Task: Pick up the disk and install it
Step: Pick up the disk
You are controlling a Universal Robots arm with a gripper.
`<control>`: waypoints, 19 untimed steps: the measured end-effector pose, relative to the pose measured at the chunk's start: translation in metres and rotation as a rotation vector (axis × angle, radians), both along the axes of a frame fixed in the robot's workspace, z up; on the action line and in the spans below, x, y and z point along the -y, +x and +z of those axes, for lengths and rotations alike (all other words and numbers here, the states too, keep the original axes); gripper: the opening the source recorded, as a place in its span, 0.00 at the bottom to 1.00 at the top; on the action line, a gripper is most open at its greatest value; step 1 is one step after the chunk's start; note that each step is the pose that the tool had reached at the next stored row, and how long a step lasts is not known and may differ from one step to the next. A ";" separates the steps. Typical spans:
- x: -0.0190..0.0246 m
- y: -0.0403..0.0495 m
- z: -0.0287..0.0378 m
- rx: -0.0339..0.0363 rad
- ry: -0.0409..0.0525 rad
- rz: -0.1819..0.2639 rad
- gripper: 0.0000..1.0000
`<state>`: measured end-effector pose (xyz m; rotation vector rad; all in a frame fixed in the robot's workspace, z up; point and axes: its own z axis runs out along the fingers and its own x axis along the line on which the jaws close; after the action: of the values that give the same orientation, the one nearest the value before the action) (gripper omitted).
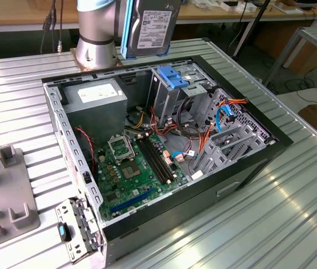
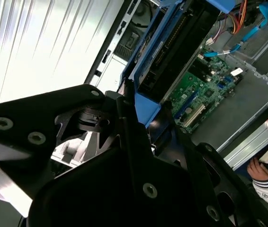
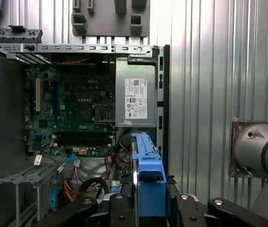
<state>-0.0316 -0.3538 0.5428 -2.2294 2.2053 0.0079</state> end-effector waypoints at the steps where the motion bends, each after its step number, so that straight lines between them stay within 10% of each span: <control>1: 0.0000 0.0048 0.0000 0.0000 0.0000 0.000 0.37; 7: 0.0000 0.0485 0.0000 0.0000 0.0000 0.000 0.37; 12: 0.0000 0.0564 0.0000 0.0005 0.0004 0.000 0.37; 15: 0.0000 0.0550 -0.0001 0.0388 0.0117 0.000 0.37; 19: 0.0001 0.0587 -0.0002 0.0398 0.0130 0.000 0.37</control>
<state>0.0270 -0.3538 0.5426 -2.2030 2.1789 -0.0218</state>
